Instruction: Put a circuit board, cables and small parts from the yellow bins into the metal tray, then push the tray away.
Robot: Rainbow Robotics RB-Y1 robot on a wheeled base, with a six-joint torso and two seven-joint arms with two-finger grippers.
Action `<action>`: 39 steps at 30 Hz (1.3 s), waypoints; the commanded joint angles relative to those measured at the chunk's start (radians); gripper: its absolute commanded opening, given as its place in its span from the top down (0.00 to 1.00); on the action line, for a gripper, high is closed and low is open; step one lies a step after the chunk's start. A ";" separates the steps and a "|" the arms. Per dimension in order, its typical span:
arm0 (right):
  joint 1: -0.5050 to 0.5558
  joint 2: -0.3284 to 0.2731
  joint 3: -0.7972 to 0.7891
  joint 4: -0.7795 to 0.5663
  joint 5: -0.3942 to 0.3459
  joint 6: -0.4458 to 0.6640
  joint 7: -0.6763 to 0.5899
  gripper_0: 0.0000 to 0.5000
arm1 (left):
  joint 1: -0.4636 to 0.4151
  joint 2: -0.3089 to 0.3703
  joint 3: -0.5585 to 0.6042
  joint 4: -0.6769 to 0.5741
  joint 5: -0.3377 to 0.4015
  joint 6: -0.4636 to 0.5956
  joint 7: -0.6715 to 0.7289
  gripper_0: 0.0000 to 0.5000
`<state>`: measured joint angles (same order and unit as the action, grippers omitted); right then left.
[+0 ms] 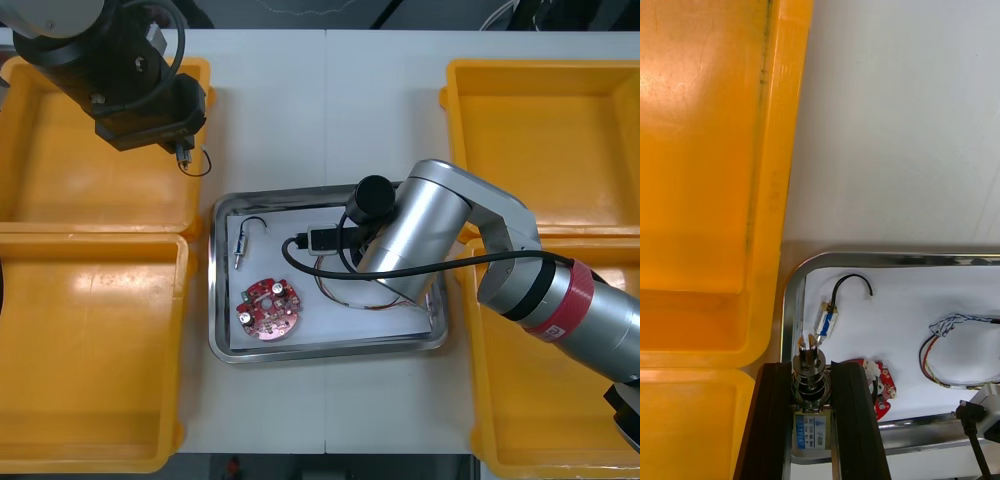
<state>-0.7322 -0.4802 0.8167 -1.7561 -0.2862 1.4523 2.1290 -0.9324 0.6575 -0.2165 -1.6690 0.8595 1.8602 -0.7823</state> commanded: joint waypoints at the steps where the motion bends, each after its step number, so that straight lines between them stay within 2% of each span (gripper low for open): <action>1: 0.007 0.023 0.001 -0.013 0.012 -0.004 0.011 0.86 | -0.049 -0.006 0.019 -0.029 0.001 0.008 0.020 1.00; 3: 0.007 0.025 -0.016 -0.014 0.012 0.013 0.009 0.39 | -0.049 -0.004 0.019 -0.029 0.001 0.008 0.020 1.00; 6: 0.005 0.029 -0.037 -0.019 0.012 0.046 0.017 0.19 | -0.049 -0.006 0.020 -0.029 0.001 0.008 0.020 1.00; 11: 0.005 0.029 -0.067 -0.036 0.010 0.083 0.022 0.02 | -0.049 -0.006 0.020 -0.029 0.003 0.008 0.018 1.00; 14: 0.000 0.032 -0.085 -0.054 0.005 0.123 0.023 0.00 | -0.048 -0.004 0.020 -0.031 0.003 0.008 0.018 1.00; 20: -0.024 0.040 -0.160 -0.092 -0.077 0.226 0.032 0.00 | -0.049 -0.009 0.017 -0.040 0.013 0.005 0.025 1.00; 27: -0.032 0.046 -0.292 -0.224 -0.168 0.453 0.017 0.00 | -0.049 -0.010 -0.038 -0.087 0.024 0.005 0.055 1.00; 29: -0.032 0.046 -0.327 -0.269 -0.182 0.468 0.003 0.00 | -0.049 -0.013 -0.057 -0.100 0.026 0.005 0.064 1.00; 34: -0.032 0.018 -0.429 -0.387 -0.248 0.468 -0.141 0.00 | -0.049 -0.038 -0.127 -0.126 0.010 0.002 0.106 1.00; 39: -0.032 -0.028 -0.508 -0.467 -0.309 0.468 -0.325 0.00 | -0.048 -0.062 -0.202 -0.135 -0.011 -0.047 0.181 1.00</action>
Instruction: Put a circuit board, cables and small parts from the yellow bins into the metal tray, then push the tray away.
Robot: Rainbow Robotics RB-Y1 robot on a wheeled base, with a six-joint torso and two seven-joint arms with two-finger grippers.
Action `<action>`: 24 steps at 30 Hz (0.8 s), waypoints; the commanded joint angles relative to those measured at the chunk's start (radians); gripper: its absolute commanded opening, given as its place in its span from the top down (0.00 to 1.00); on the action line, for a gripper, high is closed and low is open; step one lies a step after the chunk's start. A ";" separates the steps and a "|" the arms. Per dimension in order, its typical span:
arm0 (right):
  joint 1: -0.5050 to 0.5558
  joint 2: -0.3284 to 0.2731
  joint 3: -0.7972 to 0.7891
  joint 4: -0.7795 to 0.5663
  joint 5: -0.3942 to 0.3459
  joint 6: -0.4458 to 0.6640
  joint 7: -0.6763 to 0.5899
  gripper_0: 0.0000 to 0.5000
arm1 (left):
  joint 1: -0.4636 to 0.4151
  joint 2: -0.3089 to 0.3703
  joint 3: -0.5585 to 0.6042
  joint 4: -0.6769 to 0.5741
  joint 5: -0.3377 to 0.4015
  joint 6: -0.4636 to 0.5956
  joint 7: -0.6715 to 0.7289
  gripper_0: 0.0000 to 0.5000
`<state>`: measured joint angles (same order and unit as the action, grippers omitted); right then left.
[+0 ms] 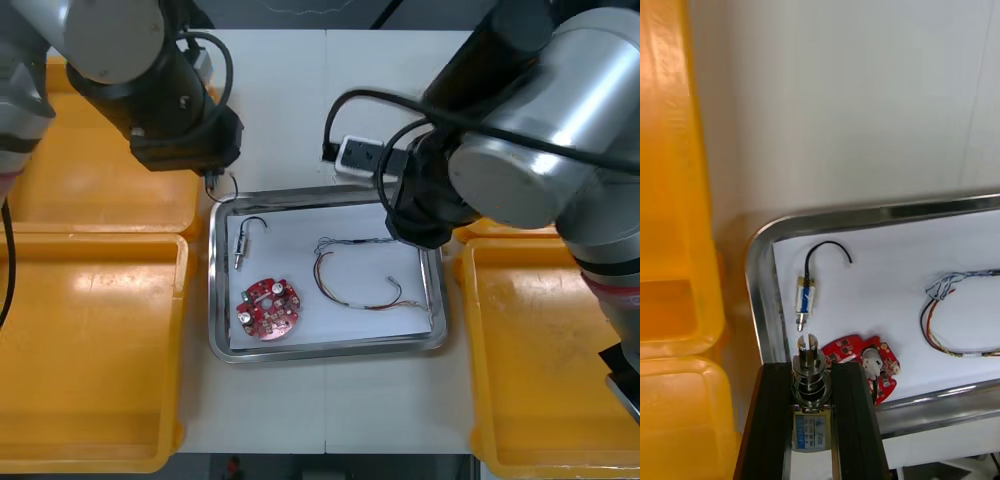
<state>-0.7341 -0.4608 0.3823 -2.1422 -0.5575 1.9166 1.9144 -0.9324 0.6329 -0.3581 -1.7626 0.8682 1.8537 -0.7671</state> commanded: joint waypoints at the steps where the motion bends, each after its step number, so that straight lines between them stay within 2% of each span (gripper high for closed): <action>1: -0.027 -0.062 -0.088 -0.097 -0.045 0.003 -0.158 0.00 | -0.048 -0.042 -0.081 -0.041 -0.024 -0.054 0.178 1.00; 3: -0.018 -0.090 -0.109 -0.125 -0.055 0.003 -0.233 0.00 | -0.048 -0.048 -0.116 -0.041 -0.032 -0.074 0.196 1.00; 8: 0.061 -0.160 -0.217 -0.180 -0.073 0.003 -0.414 0.00 | -0.019 -0.073 -0.226 -0.041 -0.106 -0.166 0.276 1.00; 14: 0.148 -0.233 -0.358 -0.183 -0.151 0.003 -0.555 0.00 | 0.053 -0.081 -0.317 -0.043 -0.196 -0.269 0.293 1.00; 24: 0.288 -0.334 -0.572 -0.174 -0.266 0.003 -0.772 0.00 | 0.127 -0.081 -0.410 -0.041 -0.284 -0.360 0.318 1.00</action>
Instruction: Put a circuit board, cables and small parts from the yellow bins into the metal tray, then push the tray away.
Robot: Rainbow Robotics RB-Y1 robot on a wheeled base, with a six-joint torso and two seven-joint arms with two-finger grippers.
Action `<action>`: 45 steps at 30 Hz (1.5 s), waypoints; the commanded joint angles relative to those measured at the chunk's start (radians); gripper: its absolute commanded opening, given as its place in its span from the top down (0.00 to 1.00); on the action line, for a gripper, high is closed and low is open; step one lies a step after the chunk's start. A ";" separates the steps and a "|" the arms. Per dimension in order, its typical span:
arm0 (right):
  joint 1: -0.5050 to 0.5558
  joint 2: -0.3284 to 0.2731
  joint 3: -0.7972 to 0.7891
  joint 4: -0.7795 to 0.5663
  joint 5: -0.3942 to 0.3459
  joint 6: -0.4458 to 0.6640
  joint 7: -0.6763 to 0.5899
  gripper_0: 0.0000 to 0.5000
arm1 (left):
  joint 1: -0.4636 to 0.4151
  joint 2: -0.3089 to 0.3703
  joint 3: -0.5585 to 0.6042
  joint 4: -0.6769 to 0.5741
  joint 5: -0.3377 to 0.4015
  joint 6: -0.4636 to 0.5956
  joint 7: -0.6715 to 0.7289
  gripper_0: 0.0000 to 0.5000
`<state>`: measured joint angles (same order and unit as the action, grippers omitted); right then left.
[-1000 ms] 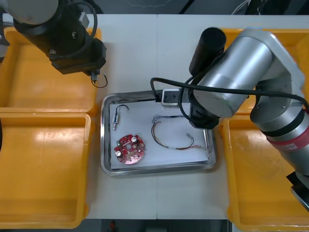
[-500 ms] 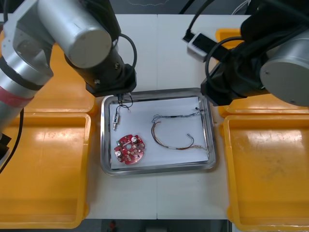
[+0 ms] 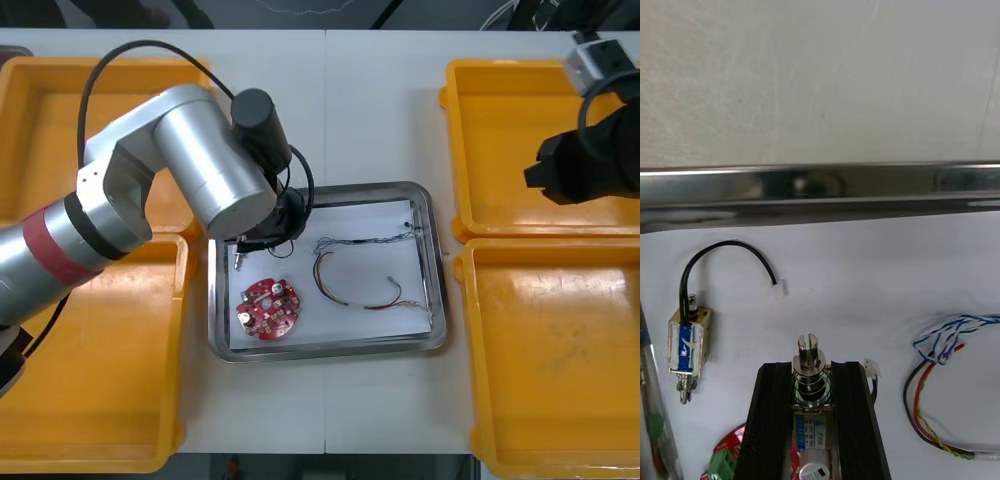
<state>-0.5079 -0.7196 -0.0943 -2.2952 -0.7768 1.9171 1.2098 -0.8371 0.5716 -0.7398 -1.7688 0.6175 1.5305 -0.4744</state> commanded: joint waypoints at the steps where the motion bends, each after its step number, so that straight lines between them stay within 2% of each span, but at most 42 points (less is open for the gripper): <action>1: 0.085 -0.087 -0.125 -0.016 -0.065 0.003 -0.085 0.00 | 0.039 -0.019 -0.036 -0.035 -0.041 -0.052 0.028 1.00; 8: 0.218 -0.116 -0.318 0.016 -0.156 0.003 -0.121 0.00 | 0.052 -0.019 -0.090 -0.024 -0.082 -0.093 0.048 1.00; 16: 0.315 -0.119 -0.367 0.020 -0.128 0.003 -0.113 0.00 | 0.052 -0.021 -0.090 -0.003 -0.099 -0.119 0.049 0.99; 17: 0.332 -0.121 -0.374 0.022 -0.130 0.003 -0.113 0.00 | 0.052 -0.021 -0.090 -0.003 -0.102 -0.121 0.049 0.94; 18: 0.353 -0.119 -0.378 0.023 -0.131 0.003 -0.113 0.00 | 0.050 -0.021 -0.090 -0.003 -0.105 -0.121 0.049 0.70; 19: 0.373 -0.118 -0.380 0.030 -0.136 0.003 -0.113 0.00 | 0.050 -0.021 -0.090 -0.003 -0.108 -0.124 0.051 0.40; 20: 0.396 -0.116 -0.383 0.034 -0.137 0.003 -0.113 0.00 | 0.052 -0.021 -0.089 -0.003 -0.113 -0.127 0.054 0.19; 21: 0.408 -0.113 -0.386 0.036 -0.139 0.003 -0.113 0.00 | 0.050 -0.021 -0.089 -0.003 -0.113 -0.127 0.054 0.02; 26: 0.490 -0.112 -0.409 0.034 -0.156 0.003 -0.110 0.00 | 0.052 -0.019 -0.089 -0.003 -0.121 -0.139 0.057 0.00; 33: 0.500 -0.113 -0.417 0.003 -0.210 0.003 -0.102 0.00 | 0.050 -0.019 -0.038 -0.012 -0.111 -0.124 0.059 0.00; 39: 0.502 -0.126 -0.389 -0.027 -0.217 0.003 -0.099 0.00 | 0.050 -0.013 0.068 -0.093 -0.090 -0.009 0.051 0.00; 45: 0.500 -0.152 -0.363 -0.070 -0.225 0.003 -0.082 0.00 | 0.050 0.014 0.203 -0.189 -0.009 0.120 0.030 0.00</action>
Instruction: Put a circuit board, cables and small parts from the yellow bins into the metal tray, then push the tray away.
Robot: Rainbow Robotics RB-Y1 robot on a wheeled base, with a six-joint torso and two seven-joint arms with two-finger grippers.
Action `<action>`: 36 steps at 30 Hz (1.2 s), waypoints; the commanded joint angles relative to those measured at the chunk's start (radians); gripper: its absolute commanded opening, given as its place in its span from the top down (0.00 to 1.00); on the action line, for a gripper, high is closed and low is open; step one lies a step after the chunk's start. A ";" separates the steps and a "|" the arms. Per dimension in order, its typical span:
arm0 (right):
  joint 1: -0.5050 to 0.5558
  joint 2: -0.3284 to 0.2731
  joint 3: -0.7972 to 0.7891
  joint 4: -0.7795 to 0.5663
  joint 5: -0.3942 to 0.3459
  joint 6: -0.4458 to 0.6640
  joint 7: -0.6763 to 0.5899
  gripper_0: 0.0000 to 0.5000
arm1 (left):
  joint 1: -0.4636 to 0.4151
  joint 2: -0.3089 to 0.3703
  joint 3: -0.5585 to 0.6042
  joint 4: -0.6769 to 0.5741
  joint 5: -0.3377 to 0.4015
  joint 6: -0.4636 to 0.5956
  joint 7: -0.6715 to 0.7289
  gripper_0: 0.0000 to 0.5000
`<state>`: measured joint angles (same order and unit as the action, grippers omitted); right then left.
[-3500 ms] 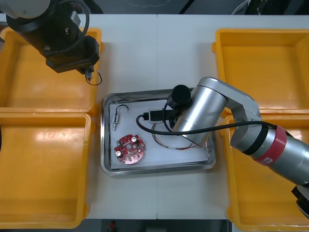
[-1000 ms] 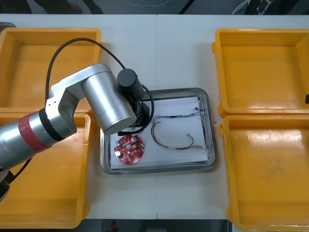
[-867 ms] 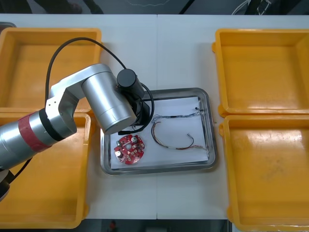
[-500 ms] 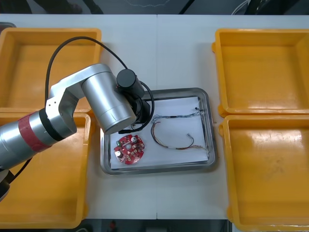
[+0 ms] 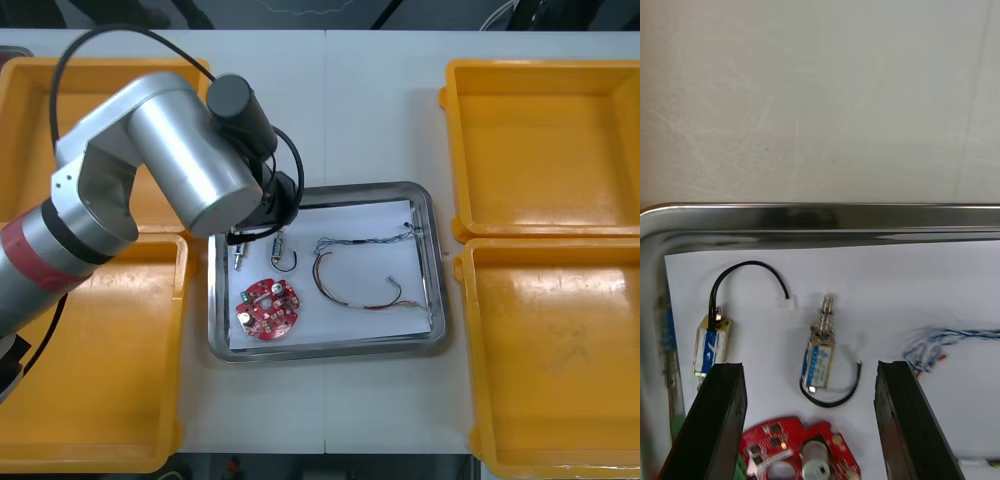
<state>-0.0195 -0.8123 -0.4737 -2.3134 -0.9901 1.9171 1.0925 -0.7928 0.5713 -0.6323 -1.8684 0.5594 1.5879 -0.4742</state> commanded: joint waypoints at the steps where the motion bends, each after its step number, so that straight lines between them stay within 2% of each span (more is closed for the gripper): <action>1: 0.012 -0.062 0.020 -0.058 -0.013 0.003 0.040 0.00 | 0.006 0.022 0.117 -0.107 0.063 0.087 0.023 0.00; 6: 0.013 -0.071 0.038 -0.070 -0.010 0.003 0.053 0.00 | 0.006 0.053 0.210 -0.163 0.125 0.181 -0.031 0.00; 13: 0.013 -0.073 0.056 -0.075 0.010 0.003 0.067 0.00 | 0.007 0.110 0.376 -0.198 0.255 0.330 -0.147 0.00; 17: 0.013 -0.073 0.058 -0.077 0.004 0.003 0.072 0.00 | 0.007 0.150 0.461 -0.204 0.324 0.332 -0.221 0.00; 21: 0.013 -0.073 0.058 -0.081 0.004 0.003 0.073 0.00 | 0.018 0.174 0.508 -0.204 0.363 0.332 -0.288 0.00; 30: 0.004 -0.107 0.102 -0.153 -0.009 0.003 0.076 0.00 | 0.167 0.251 0.634 -0.259 0.407 0.332 -0.437 0.00; 36: -0.080 -0.139 0.216 -0.227 -0.022 0.003 0.087 0.00 | 0.280 0.288 0.732 -0.293 0.427 0.332 -0.521 0.00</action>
<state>-0.0344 -0.9036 -0.3282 -2.4907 -0.9956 1.9171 1.1000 -0.5708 0.8040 0.0342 -2.1165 0.9717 1.9130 -0.8416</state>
